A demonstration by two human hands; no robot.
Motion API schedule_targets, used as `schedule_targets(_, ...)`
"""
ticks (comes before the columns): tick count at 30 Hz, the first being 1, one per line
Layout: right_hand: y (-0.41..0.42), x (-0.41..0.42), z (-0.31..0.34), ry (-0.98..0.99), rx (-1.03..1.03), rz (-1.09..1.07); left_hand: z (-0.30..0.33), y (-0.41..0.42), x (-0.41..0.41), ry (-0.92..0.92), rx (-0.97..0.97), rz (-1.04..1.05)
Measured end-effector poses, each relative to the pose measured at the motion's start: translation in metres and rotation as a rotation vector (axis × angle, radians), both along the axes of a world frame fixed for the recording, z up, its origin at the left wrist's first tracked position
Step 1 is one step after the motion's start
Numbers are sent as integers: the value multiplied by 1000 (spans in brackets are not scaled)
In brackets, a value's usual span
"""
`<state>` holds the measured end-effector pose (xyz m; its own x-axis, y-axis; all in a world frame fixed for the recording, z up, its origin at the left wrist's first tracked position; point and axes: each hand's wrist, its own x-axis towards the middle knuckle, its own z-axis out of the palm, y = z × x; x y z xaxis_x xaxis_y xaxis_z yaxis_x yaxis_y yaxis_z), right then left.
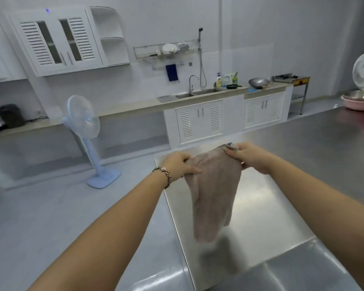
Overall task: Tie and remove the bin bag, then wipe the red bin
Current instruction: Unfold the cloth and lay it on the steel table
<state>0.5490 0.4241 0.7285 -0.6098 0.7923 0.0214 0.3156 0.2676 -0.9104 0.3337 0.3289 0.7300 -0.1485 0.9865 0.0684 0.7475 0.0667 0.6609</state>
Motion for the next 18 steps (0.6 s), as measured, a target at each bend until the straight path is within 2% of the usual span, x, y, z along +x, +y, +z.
schedule_targets(3, 13, -18, -5, 147, 9, -29, 10, 4, -13, 100, 166, 108)
schedule_targets(5, 16, -25, -12, 167, 41, -9, 10, -3, -18, 131, 231, 152)
schedule_targets(9, 4, -11, -59, -29, 66, 148, -39, -28, -14, 312, 205, 137)
schedule_targets(13, -23, 27, -146, -381, 16, 289, -134, -76, 17, 451, -55, -33)
schedule_targets(16, -48, 52, -198, -555, -62, 418, -187, -112, 45, 336, -342, -167)
schedule_targets(18, -57, 63, -212, -640, -110, 466, -198, -122, 55, 202, -475, -253)
